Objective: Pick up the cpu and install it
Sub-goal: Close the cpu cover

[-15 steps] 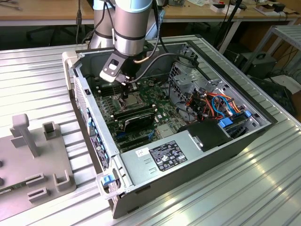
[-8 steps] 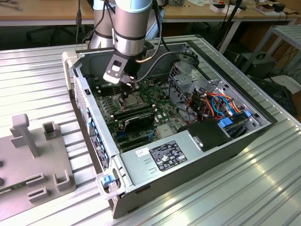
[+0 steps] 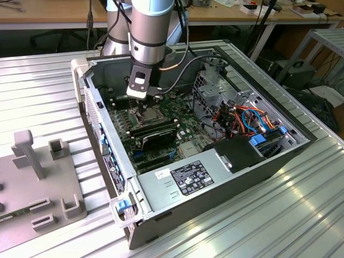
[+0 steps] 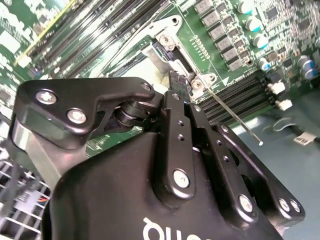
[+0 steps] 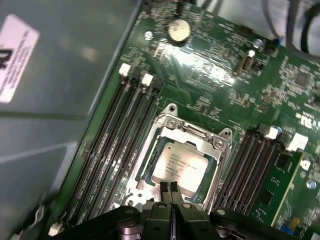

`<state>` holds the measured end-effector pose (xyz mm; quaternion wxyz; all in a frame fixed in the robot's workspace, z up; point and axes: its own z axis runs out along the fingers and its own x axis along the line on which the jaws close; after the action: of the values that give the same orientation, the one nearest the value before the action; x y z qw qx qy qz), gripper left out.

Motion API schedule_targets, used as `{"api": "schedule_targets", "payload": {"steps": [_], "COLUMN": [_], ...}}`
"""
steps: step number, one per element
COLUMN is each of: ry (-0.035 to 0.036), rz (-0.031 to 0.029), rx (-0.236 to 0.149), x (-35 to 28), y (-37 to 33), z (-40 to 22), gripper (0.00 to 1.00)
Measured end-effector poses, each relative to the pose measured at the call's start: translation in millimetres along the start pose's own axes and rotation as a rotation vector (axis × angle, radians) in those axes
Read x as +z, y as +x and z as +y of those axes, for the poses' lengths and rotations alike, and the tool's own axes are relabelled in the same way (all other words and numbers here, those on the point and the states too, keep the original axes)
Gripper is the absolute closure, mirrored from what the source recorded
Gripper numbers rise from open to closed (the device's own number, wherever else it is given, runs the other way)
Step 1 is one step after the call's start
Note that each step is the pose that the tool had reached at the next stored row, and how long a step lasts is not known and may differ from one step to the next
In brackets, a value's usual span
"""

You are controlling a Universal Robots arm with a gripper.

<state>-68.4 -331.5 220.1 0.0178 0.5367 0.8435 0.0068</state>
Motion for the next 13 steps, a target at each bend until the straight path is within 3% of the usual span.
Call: {"api": "schedule_targets", "payload": {"steps": [3,9,13], "ry": [-0.0012,-0.0047,-0.0049], "rz": [0.0017,0.0064,0.0067], "rx": [-0.058,-0.212,-0.217], "x": [0.3,0.9,0.9], "y": [0.0,0.0,0.0], "z": [0.0,0.1,0.1], "gripper": [0.89,0.89,0.89]}}
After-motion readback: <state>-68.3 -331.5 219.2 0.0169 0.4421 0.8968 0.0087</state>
